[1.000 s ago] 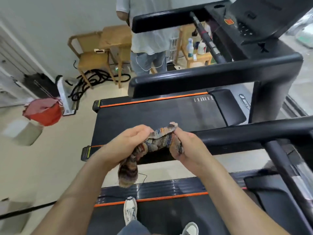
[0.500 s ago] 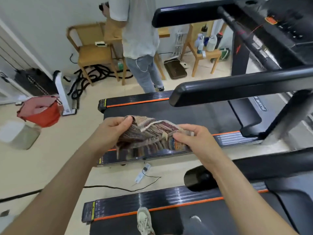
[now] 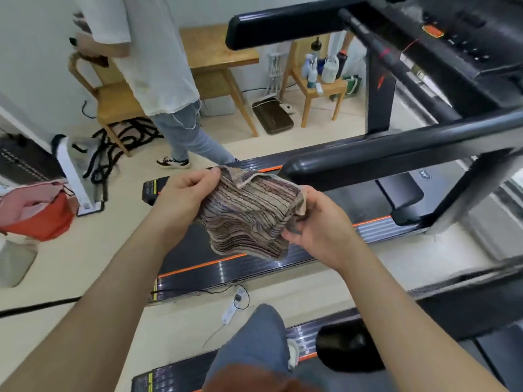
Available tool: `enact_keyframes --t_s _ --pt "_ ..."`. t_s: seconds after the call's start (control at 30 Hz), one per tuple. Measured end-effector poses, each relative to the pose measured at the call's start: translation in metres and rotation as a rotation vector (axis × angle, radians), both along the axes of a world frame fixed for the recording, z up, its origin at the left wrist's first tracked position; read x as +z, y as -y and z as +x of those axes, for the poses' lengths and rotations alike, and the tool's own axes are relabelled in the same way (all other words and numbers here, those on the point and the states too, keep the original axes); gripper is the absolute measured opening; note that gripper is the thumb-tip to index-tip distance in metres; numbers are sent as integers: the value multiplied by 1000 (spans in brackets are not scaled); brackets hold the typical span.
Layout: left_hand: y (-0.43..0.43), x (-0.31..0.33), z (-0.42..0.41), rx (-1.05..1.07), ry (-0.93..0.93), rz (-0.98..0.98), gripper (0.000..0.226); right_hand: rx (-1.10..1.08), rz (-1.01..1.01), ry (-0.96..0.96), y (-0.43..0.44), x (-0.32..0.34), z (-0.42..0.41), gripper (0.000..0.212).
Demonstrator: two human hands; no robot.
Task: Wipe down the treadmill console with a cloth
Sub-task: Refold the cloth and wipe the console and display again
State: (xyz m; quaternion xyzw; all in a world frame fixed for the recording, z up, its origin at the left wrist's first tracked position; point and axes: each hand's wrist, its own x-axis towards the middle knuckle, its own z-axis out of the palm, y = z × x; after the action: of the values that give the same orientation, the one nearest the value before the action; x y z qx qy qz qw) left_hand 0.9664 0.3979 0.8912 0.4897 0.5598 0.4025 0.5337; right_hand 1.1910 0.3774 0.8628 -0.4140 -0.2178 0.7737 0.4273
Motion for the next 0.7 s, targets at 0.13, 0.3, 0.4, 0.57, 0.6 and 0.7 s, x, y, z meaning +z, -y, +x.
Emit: enact_keyframes --t_s 0.13,0.3,0.4,0.57,0.6,0.7 --pt "-18 5 3 -13 18 -20 20 11 104 -53 -12 3 -1 38" --pt "-57 22 20 -80 16 -59 10 -92 361 472 -41 8 11 42" --pt "-92 26 33 -147 -294 49 44 -156 414 655 -63 21 20 58" --pt "-182 27 49 -3 -176 162 51 -362 374 983 -132 24 40 50" --pt "-205 27 49 32 -87 142 44 -376 347 1088 -150 24 39 43" --pt "-272 18 37 60 156 37 31 -316 326 1301 -209 22 22 32"
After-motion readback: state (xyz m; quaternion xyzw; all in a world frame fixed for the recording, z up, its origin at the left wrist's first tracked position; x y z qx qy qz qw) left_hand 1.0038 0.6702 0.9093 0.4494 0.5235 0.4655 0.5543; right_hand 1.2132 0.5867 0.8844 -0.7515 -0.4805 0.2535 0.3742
